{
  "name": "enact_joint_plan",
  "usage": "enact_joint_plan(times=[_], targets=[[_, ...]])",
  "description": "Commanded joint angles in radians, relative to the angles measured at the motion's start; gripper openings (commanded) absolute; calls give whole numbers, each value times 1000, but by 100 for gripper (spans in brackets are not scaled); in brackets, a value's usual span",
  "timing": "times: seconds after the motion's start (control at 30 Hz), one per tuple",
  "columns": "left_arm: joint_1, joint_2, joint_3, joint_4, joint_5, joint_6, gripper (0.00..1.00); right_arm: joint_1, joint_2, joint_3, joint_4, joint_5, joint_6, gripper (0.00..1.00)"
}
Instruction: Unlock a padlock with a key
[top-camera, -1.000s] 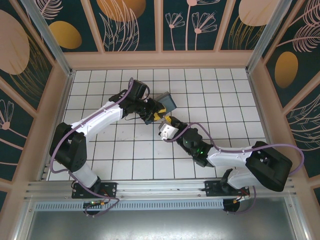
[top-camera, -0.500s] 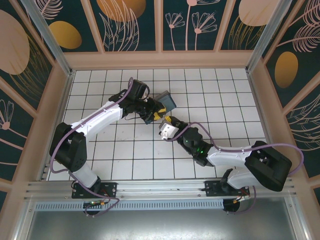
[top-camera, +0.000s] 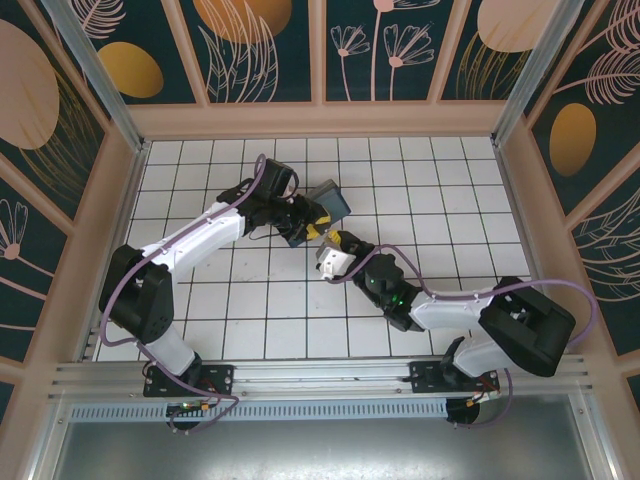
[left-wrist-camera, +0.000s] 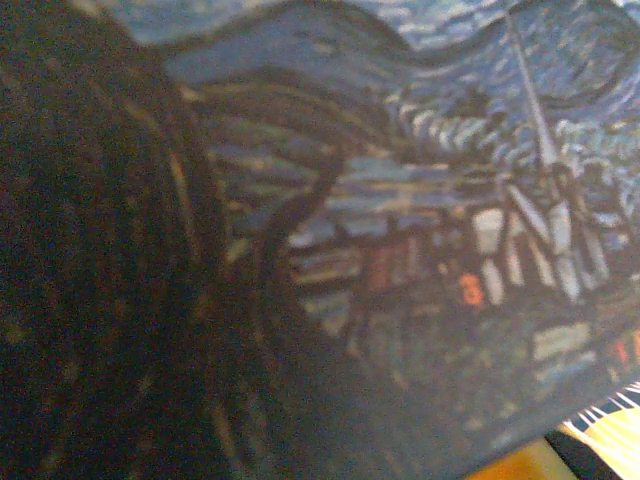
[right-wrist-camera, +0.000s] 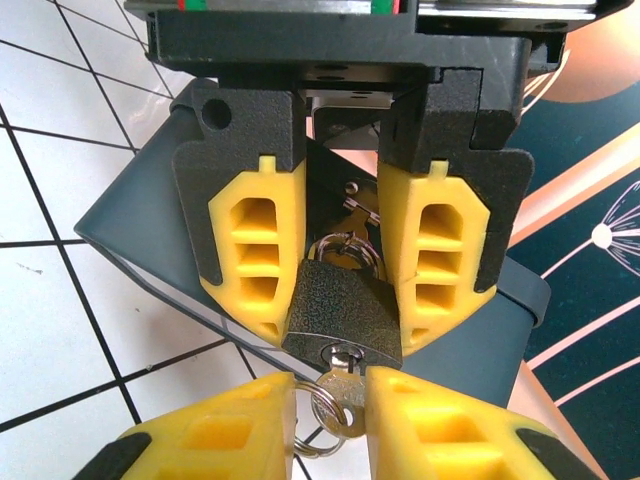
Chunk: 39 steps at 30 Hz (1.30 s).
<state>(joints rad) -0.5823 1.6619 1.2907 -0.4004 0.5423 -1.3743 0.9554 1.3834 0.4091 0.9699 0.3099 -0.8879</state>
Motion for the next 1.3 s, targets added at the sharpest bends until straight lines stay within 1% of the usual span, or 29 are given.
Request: enact_joint_plan(times=[0.0, 0.07, 0.17, 0.27, 0.43, 0.6, 0.7, 0.8, 0.9, 0.93, 0.97, 1.03, 1.07, 1.13, 1.2, 1.27], targets=[[1, -17, 48, 57, 70, -15, 23, -16, 35, 7, 8, 30, -36, 26], [0, -18, 49, 60, 71, -16, 23, -18, 44, 6, 15, 39, -57, 29], [1, -19, 51, 63, 78, -16, 23, -27, 42, 9, 1, 29, -61, 29], [0, -23, 47, 63, 80, -15, 23, -33, 48, 15, 3, 30, -62, 23], [1, -30, 35, 72, 83, -20, 23, -41, 37, 30, -2, 13, -26, 15], [1, -33, 35, 81, 81, -29, 23, -40, 20, 38, -34, -4, 13, 10], [1, -33, 29, 97, 81, -42, 23, -33, -5, 54, -84, -11, 59, 9], [0, -38, 22, 122, 79, -60, 23, -37, -24, 67, -124, -25, 130, 9], [0, -39, 21, 114, 72, -51, 23, -34, -38, 85, -192, -39, 217, 10], [1, -37, 23, 103, 66, -39, 23, -31, -41, 87, -208, -37, 243, 10], [1, -36, 33, 80, 50, -13, 23, -27, -46, 83, -222, -28, 266, 13], [0, -25, 62, 18, 9, 49, 23, -21, -59, 96, -308, -19, 330, 24], [1, -16, 76, -20, -13, 84, 23, -20, -76, 99, -352, -16, 377, 28], [0, -8, 72, -36, -26, 116, 23, -23, -137, 84, -408, -27, 455, 33], [-1, -12, 60, -33, -49, 133, 23, -48, -206, 82, -473, -77, 590, 39], [-1, -17, 48, -17, -53, 138, 23, -93, -248, 99, -528, -168, 796, 41]])
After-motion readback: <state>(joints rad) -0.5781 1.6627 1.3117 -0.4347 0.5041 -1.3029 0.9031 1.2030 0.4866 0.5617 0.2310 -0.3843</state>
